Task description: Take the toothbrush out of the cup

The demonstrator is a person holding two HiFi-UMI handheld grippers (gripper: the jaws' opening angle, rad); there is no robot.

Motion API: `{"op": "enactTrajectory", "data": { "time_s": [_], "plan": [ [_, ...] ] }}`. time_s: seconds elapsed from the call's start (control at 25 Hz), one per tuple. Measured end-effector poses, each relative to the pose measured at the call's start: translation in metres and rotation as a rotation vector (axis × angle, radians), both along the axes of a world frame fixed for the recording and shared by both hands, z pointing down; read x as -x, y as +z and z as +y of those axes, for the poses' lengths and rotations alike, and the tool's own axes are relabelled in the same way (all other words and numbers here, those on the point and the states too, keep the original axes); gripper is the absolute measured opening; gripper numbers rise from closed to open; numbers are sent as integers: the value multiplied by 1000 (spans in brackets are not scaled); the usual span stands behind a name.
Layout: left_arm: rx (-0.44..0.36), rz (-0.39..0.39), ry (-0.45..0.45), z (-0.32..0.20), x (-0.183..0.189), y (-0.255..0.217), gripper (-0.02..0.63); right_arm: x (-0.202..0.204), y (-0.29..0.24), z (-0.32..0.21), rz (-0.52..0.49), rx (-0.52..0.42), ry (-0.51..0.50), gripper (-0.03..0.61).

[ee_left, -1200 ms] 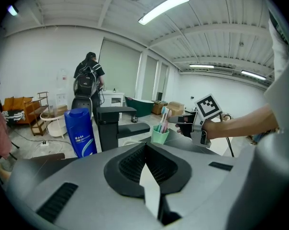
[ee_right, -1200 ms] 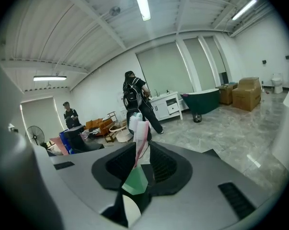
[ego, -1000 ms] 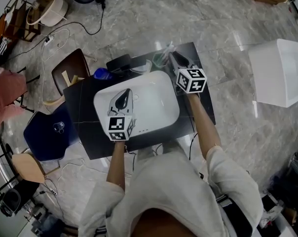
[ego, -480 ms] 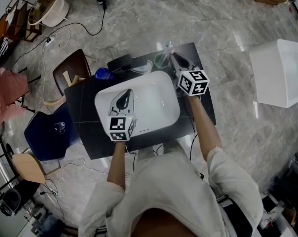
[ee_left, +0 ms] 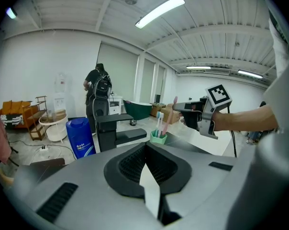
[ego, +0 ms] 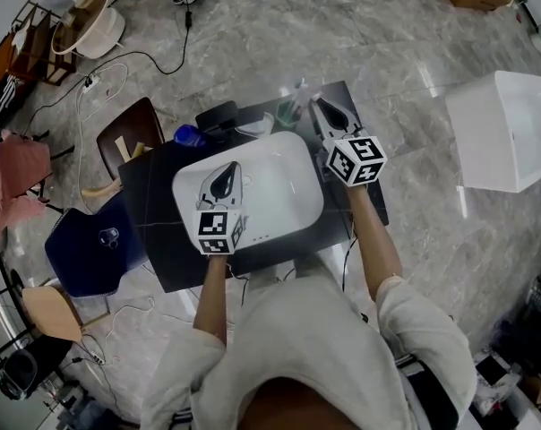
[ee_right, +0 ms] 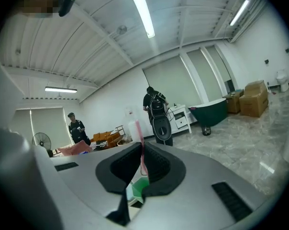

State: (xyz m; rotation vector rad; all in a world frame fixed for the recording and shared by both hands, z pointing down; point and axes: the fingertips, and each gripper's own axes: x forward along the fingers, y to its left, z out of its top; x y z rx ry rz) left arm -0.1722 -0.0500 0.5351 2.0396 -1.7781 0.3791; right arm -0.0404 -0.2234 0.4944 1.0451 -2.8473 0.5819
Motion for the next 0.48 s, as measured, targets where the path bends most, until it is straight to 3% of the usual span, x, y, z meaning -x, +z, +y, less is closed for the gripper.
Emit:
{"op": "enactTrajectory", "data": {
  "time_s": [0.24, 0.48],
  "plan": [
    [-26, -7, 37, -1, -12, -11, 25, -22, -39, 17, -16, -77, 22, 32],
    [-43, 2, 90, -3, -35, -16, 25, -60, -43, 31, 16, -90, 81, 32]
  ]
}}
